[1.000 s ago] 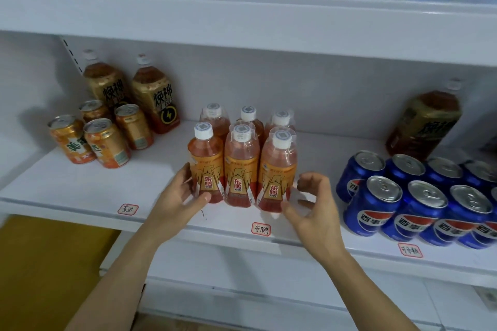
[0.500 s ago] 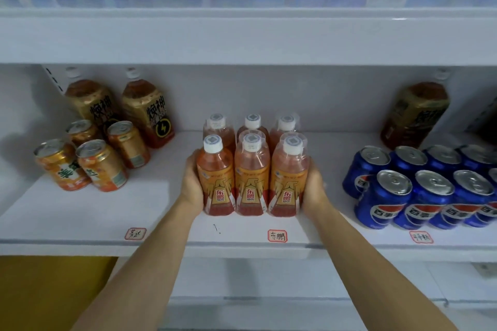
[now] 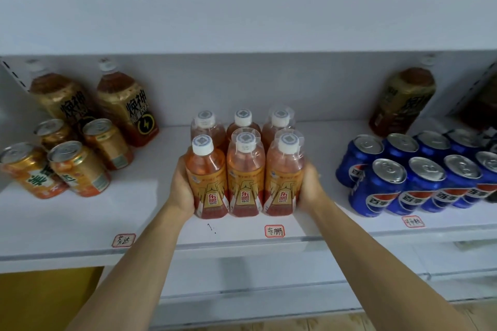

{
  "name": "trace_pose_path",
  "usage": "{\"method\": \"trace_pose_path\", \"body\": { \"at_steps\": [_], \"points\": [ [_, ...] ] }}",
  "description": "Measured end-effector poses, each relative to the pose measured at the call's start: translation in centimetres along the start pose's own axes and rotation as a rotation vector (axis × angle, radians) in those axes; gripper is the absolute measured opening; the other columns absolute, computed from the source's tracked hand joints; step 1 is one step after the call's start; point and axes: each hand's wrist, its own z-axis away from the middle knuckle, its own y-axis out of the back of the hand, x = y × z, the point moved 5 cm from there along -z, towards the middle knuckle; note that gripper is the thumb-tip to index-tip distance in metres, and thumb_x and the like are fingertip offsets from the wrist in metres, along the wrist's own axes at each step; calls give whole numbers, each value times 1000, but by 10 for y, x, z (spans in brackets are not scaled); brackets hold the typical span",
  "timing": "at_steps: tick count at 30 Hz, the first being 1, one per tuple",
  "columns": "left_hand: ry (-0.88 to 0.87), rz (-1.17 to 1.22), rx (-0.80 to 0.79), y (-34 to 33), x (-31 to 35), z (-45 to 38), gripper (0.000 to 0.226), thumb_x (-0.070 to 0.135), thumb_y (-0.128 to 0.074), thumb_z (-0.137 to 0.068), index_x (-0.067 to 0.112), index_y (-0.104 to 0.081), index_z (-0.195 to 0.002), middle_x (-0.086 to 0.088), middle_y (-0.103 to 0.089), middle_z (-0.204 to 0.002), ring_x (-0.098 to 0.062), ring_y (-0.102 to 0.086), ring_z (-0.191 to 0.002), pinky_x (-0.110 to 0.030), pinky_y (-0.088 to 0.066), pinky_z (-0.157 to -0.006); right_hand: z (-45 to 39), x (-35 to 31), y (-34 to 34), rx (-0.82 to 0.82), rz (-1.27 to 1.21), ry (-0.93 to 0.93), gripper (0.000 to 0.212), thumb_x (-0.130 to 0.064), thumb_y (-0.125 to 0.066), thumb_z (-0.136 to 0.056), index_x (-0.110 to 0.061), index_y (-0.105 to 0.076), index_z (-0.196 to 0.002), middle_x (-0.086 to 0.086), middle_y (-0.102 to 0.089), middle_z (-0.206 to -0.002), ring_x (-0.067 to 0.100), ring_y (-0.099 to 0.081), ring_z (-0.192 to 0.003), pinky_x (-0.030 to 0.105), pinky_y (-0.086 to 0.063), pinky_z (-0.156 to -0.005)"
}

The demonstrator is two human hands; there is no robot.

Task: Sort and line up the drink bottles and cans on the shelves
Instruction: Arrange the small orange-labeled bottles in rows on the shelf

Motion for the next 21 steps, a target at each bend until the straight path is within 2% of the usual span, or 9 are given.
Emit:
{"method": "trace_pose_path", "body": {
  "at_steps": [4,6,8,11,14,16,18,19,21],
  "points": [
    [-5,19,-27,-1,-2,6,60,43,-35,-94,20,-82,-64,-5,-77,-75,-17,-75,-69,-28,-61,-59,3,4,4,-1,22,-9,55,-48,-26,-107,-15,-70,-112,13,-77,-104,28,-73,-99,43,-56,-91],
    [-8,19,-59,-2,0,10,43,51,-53,-71,20,-82,-66,-5,-77,-76,-18,-75,-70,-29,-61,-60,5,6,6,-8,44,-9,55,-47,-24,-108,-16,-70,-108,9,-79,-96,23,-75,-89,38,-56,-82],
    [-27,9,-89,2,0,11,44,55,-59,-56,21,-83,-71,-5,-78,-81,-18,-76,-75,-31,-62,-63,6,7,6,3,58,2,55,-47,-24,-108,-17,-70,-107,7,-79,-93,21,-75,-86,37,-57,-80],
    [-65,-23,-140,1,3,13,47,59,-64,-57,22,-84,-78,-4,-79,-87,-19,-76,-81,-31,-62,-68,6,7,6,14,45,2,56,-49,-25,-107,-17,-71,-107,10,-79,-96,25,-74,-92,40,-56,-87],
    [-69,-72,-46,2,3,13,48,59,-56,-68,22,-85,-79,-6,-79,-87,-19,-77,-81,-32,-63,-68,8,5,3,6,28,15,52,-48,-30,-107,-16,-71,-111,12,-78,-104,28,-73,-99,41,-56,-88],
    [-99,-73,41,18,3,11,60,57,-44,-87,17,-80,-113,-10,-77,-111,-25,-74,-103,-36,-63,-84,10,4,4,23,25,54,50,-48,-33,-106,-16,-68,-122,11,-76,-113,29,-72,-107,43,-56,-92],
    [-212,-194,87,41,8,18,78,64,-43,-93,12,-47,-152,-11,-59,-145,-28,-56,-134,-38,-54,-104,16,2,14,42,65,139,55,-57,-37,-103,-22,-59,-139,5,-70,-130,27,-66,-121,49,-50,-106],
    [-242,-317,70,53,8,26,88,71,-48,-91,15,-34,-158,-6,-50,-154,-24,-49,-142,-37,-48,-110,21,4,22,33,109,183,61,-65,-39,-99,-27,-53,-145,0,-65,-139,25,-62,-129,52,-45,-111],
    [-185,-590,37,69,2,41,102,75,-62,-80,25,-24,-161,7,-41,-161,-16,-41,-147,-37,-40,-115,37,7,38,-7,228,266,76,-78,-45,-90,-33,-45,-151,-9,-56,-149,19,-53,-138,52,-41,-116]
  ]
}}
